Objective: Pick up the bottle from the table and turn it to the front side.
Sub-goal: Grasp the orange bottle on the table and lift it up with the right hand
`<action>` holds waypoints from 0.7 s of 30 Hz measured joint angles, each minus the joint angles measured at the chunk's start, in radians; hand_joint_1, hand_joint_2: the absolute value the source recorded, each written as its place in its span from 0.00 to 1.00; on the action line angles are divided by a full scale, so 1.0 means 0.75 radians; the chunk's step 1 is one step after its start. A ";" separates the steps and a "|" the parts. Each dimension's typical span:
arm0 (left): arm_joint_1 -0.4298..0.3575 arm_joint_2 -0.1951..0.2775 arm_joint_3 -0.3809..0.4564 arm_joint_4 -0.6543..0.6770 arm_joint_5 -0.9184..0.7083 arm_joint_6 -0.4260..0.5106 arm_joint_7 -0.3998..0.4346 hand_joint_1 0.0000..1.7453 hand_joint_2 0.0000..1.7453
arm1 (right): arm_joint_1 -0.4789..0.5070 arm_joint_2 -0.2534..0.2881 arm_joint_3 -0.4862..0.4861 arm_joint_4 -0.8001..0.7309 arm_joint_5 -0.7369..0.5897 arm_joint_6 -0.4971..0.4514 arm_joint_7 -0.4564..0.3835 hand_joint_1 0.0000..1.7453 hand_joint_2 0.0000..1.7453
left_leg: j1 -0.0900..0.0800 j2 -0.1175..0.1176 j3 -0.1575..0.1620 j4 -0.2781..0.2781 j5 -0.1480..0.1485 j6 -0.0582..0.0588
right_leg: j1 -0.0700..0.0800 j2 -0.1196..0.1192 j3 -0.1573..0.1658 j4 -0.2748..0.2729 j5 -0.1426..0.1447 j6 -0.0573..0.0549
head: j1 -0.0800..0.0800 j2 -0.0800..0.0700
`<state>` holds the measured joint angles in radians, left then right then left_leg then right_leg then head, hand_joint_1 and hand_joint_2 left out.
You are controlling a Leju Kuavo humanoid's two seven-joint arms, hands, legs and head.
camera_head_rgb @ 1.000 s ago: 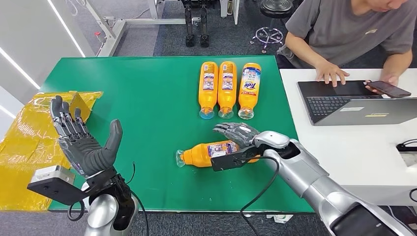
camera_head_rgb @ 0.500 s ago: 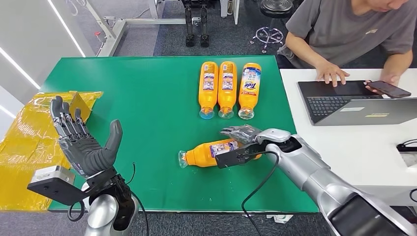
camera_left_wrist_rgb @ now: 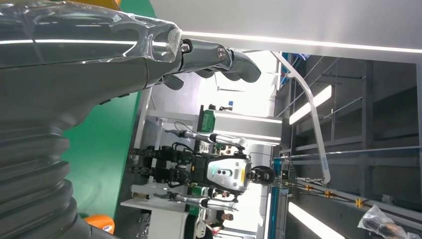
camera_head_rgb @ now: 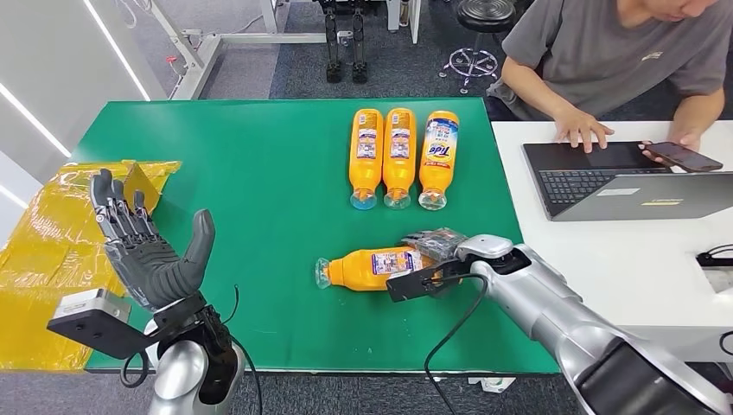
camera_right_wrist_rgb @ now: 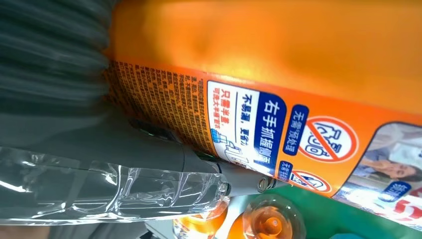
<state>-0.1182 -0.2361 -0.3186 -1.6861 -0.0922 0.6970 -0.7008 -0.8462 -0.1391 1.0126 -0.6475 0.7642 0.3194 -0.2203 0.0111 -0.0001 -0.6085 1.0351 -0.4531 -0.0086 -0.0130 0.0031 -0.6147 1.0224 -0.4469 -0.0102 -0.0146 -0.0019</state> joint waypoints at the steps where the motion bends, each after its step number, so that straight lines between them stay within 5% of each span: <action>1: -0.003 0.000 0.000 0.002 0.003 0.000 0.000 0.00 1.00 | 0.004 -0.004 0.000 0.001 -0.001 -0.008 0.004 0.05 1.00 | 0.000 0.000 0.000 0.000 0.000 0.000 | 0.000 0.000 0.000 0.000 0.000 0.000 | 0.000 0.000; 5: -0.011 0.000 -0.002 0.010 0.019 0.000 0.000 0.00 1.00 | 0.022 -0.018 0.001 -0.001 -0.003 -0.059 0.017 1.00 1.00 | 0.000 0.000 0.002 0.000 0.000 0.000 | 0.000 0.000 0.003 0.000 0.000 0.000 | 0.000 0.000; 17: 0.030 0.001 -0.003 0.006 -0.024 0.000 0.000 0.00 1.00 | 0.119 -0.043 -0.001 -0.098 0.035 -0.321 0.064 1.00 1.00 | 0.000 0.002 0.008 0.000 0.000 0.001 | 0.000 0.001 0.008 0.000 0.001 0.001 | 0.000 0.000; 21: 0.059 0.001 -0.003 -0.017 -0.042 0.000 0.000 0.00 1.00 | 0.196 -0.043 -0.028 -0.158 0.062 -0.514 0.090 1.00 1.00 | 0.000 0.001 0.007 0.000 0.000 0.001 | 0.000 0.001 0.008 0.000 0.001 0.001 | 0.000 0.000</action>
<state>-0.0738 -0.2358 -0.3212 -1.6990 -0.1237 0.6970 -0.7008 -0.6993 -0.1715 0.9915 -0.7662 0.8105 -0.0660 -0.1531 0.0114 0.0005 -0.6031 1.0351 -0.4531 -0.0075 -0.0129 0.0035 -0.6085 1.0222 -0.4463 -0.0094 -0.0147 -0.0019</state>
